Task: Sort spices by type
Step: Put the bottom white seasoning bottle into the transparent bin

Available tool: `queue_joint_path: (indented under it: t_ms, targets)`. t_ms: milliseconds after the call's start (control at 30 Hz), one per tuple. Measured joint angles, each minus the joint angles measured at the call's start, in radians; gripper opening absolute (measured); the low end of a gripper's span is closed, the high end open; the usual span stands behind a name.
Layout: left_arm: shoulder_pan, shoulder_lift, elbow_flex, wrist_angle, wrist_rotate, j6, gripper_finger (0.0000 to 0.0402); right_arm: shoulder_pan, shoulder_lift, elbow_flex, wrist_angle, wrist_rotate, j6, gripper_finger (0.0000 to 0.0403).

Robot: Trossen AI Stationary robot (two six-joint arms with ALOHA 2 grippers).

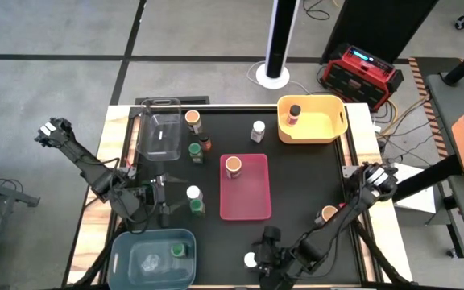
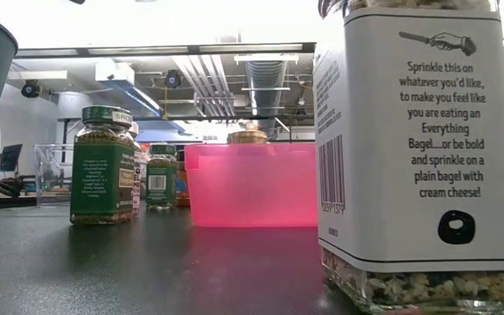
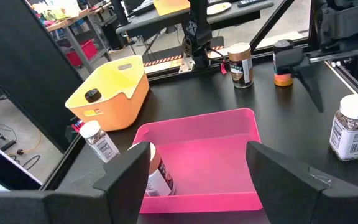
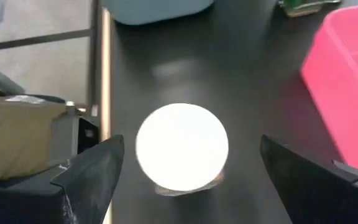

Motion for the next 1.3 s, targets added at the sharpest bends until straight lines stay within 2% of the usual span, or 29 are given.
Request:
queue_joint_path:
  t_ms: [567,733,1000,1300]
  targets:
    - [0.000,0.000,0.000,0.003,0.019,-0.008,0.0249,-0.020,0.048,0.000,0.013,-0.018,-0.139,0.0359]
    - [0.000,0.000,0.000,0.003,0.019,-0.008,0.0249,-0.022,0.048,0.000,0.033,-0.018,-0.158,0.0312]
    - [0.000,0.000,0.000,0.003,0.019,-0.008,0.0249,-0.023,0.048,0.000,0.034,-0.052,-0.159,0.0193]
    - [0.000,0.000,0.000,0.005,0.020,-0.008,0.0249,-0.025,-0.005,-0.001,0.017,-0.063,-0.196,0.0193]
